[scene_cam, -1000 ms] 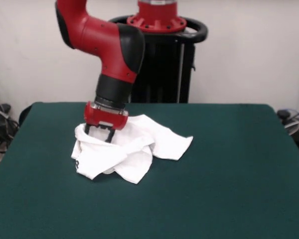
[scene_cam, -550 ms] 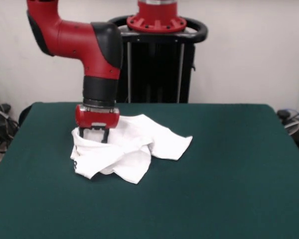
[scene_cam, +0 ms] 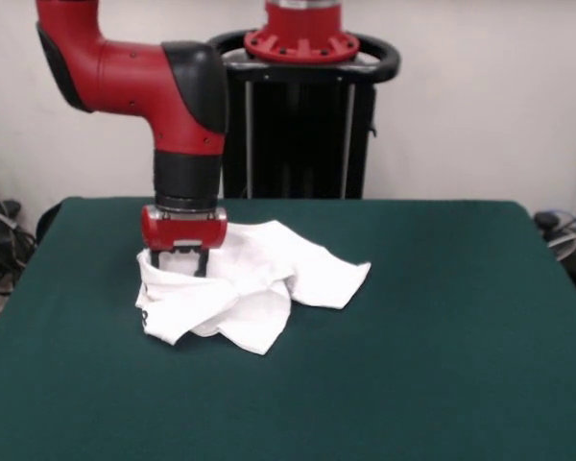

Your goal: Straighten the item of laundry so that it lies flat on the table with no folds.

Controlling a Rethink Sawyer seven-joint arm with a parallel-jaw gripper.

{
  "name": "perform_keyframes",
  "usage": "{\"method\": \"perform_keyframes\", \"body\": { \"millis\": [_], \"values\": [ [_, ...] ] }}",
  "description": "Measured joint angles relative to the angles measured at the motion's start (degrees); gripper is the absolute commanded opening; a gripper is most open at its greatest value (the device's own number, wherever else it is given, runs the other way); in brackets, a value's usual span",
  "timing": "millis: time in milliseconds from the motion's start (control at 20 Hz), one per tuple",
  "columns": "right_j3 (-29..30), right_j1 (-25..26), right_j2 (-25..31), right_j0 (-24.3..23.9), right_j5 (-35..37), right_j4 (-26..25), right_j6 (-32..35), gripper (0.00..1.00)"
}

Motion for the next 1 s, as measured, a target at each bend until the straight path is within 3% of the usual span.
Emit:
{"method": "perform_keyframes", "body": {
  "millis": [1000],
  "values": [
    [-0.36,-0.56,0.6,0.22,2.67,0.34,-0.01,1.0]
  ]
}}
